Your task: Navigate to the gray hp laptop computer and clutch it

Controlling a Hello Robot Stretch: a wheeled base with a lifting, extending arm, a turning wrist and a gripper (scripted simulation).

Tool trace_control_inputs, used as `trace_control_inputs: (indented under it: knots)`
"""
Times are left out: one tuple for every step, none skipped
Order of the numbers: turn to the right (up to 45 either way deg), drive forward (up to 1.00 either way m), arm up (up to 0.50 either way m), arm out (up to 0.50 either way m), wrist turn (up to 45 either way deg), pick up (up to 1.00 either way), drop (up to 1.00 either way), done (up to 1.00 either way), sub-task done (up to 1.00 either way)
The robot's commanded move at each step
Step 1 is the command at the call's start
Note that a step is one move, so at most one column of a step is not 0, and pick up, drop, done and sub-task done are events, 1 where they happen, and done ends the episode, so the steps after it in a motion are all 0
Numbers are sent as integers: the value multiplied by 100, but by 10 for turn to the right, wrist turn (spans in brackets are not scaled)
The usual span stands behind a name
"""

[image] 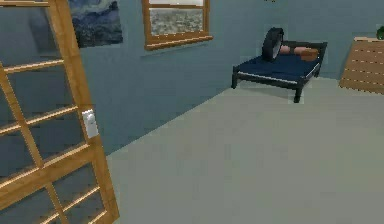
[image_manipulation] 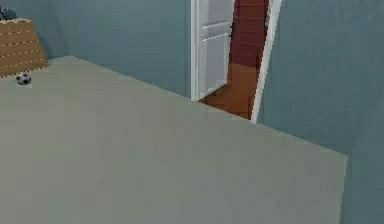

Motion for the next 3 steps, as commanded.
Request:
trace_control_inputs:
  knots:
    - [150,0,0,0,0,0,0,0,0]
    - [0,5,0,0,0,0,0,0,0]
    - [-450,0,0,0,0,0,0,0,0]
